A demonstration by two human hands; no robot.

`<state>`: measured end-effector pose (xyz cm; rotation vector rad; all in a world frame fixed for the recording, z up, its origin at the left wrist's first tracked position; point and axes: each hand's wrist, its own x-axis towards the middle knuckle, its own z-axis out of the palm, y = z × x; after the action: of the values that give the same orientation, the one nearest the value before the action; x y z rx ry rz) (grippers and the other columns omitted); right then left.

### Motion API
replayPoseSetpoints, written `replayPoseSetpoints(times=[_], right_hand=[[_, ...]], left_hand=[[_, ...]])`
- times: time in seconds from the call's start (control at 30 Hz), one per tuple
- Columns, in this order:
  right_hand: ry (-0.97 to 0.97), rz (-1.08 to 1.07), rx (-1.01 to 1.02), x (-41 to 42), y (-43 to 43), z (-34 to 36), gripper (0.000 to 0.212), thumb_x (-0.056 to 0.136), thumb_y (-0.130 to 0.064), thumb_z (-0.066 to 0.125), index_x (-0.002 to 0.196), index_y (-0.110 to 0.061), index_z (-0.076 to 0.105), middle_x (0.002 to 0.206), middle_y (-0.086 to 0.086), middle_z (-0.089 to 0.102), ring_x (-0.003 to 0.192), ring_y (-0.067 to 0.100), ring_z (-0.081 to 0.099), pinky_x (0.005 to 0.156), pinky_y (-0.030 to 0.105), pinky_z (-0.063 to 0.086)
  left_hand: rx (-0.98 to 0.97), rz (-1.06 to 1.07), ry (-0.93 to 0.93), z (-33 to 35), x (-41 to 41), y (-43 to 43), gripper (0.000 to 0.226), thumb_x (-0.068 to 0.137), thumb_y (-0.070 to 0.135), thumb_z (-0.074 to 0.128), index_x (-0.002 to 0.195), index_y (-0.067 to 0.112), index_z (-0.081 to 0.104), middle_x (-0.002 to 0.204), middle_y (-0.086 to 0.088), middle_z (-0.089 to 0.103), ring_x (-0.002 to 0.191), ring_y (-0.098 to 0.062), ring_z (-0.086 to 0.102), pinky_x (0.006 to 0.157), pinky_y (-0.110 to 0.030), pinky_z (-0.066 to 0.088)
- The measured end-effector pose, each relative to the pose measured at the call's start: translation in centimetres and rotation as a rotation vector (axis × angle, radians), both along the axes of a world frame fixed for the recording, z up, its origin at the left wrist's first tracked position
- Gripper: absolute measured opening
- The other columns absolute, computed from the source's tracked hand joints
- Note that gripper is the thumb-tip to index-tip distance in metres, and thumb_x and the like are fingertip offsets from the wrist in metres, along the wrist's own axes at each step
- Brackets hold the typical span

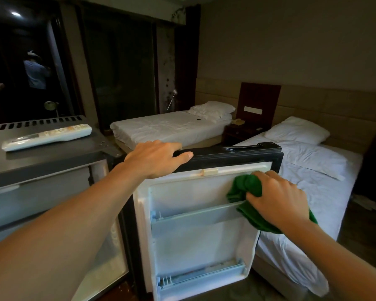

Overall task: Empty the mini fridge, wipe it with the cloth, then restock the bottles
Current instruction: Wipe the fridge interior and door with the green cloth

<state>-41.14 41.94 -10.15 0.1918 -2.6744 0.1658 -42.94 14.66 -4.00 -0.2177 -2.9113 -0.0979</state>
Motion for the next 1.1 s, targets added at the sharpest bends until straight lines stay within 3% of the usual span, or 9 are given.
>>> replayPoseSetpoints(times=[0.27,0.4,0.57,0.63,0.7,0.77,0.9,1.0,1.1], right_hand=[[0.021,-0.038,0.025,0.2,-2.2,-0.5,0.037,0.086,-0.049,0.055,0.115,-0.025,0.054,0.1,-0.002,0.06,0.088,0.021,0.06,0.065,0.03,0.039],[0.022,0.136,-0.002,0.7,-5.0,-0.9,0.035,0.088,-0.047,0.055,0.117,-0.026,0.054,0.096,-0.007,0.059,0.077,0.013,0.054,0.072,0.026,0.047],[0.016,0.454,-0.082,2.7,-9.9,-1.7,0.041,0.087,-0.047,0.057,0.123,-0.029,0.053,0.108,-0.006,0.061,0.09,0.015,0.06,0.081,0.034,0.053],[-0.031,0.517,-0.201,3.2,-10.5,-1.4,0.043,0.083,-0.048,0.06,0.124,-0.036,0.052,0.112,-0.009,0.061,0.095,0.015,0.06,0.083,0.037,0.053],[-0.021,0.494,-0.444,3.4,-9.7,-0.5,0.043,0.079,-0.047,0.064,0.121,-0.04,0.054,0.113,-0.015,0.061,0.095,0.01,0.06,0.083,0.032,0.052],[0.15,0.47,-0.578,3.0,-8.3,0.9,0.043,0.077,-0.045,0.064,0.119,-0.04,0.057,0.113,-0.018,0.06,0.092,0.004,0.058,0.079,0.025,0.05],[0.454,0.462,-0.362,1.4,-7.2,3.3,0.047,0.076,-0.046,0.059,0.119,-0.027,0.062,0.114,-0.008,0.063,0.095,0.013,0.06,0.075,0.03,0.052],[0.462,0.484,-0.154,0.9,-9.3,3.4,0.046,0.074,-0.041,0.068,0.115,-0.022,0.064,0.108,-0.001,0.066,0.088,0.02,0.061,0.072,0.035,0.052],[0.39,0.39,-0.112,0.9,-10.2,4.6,0.04,0.079,-0.044,0.066,0.114,-0.024,0.062,0.098,-0.002,0.064,0.081,0.02,0.061,0.065,0.03,0.048]], left_hand=[[-0.017,0.014,-0.005,0.0,0.0,0.3,0.051,0.095,0.067,0.024,0.112,0.029,0.055,0.079,0.005,0.059,0.071,-0.012,0.057,0.064,-0.033,0.041],[-0.003,0.021,-0.006,0.0,-0.1,0.1,0.051,0.095,0.067,0.023,0.109,0.03,0.056,0.082,0.004,0.06,0.074,-0.014,0.056,0.062,-0.034,0.038],[0.001,0.052,-0.017,0.2,0.0,0.6,0.048,0.097,0.064,0.022,0.107,0.031,0.055,0.083,0.004,0.06,0.076,-0.014,0.056,0.06,-0.034,0.034],[0.055,0.072,-0.055,0.5,0.1,0.6,0.042,0.1,0.058,0.021,0.104,0.034,0.055,0.091,0.003,0.06,0.085,-0.019,0.055,0.067,-0.037,0.034],[0.154,0.074,-0.106,0.8,0.1,0.3,0.036,0.103,0.049,0.025,0.089,0.036,0.055,0.095,0.002,0.058,0.094,-0.023,0.053,0.075,-0.038,0.034],[0.232,0.05,-0.122,0.9,-0.3,-0.3,0.037,0.102,0.038,0.035,0.071,0.031,0.054,0.086,0.002,0.056,0.092,-0.025,0.053,0.075,-0.038,0.037],[0.321,-0.005,-0.115,0.8,-1.0,-1.1,0.035,0.095,0.018,0.047,0.063,0.016,0.061,0.074,-0.008,0.063,0.078,-0.029,0.059,0.068,-0.041,0.046],[0.316,-0.014,-0.076,0.6,-0.9,-1.0,0.04,0.093,0.014,0.046,0.056,0.019,0.06,0.07,-0.006,0.063,0.07,-0.025,0.06,0.065,-0.042,0.048],[0.286,-0.013,-0.049,0.4,-0.7,-1.2,0.037,0.091,0.014,0.043,0.062,0.025,0.064,0.077,-0.002,0.066,0.075,-0.023,0.062,0.07,-0.043,0.053]])
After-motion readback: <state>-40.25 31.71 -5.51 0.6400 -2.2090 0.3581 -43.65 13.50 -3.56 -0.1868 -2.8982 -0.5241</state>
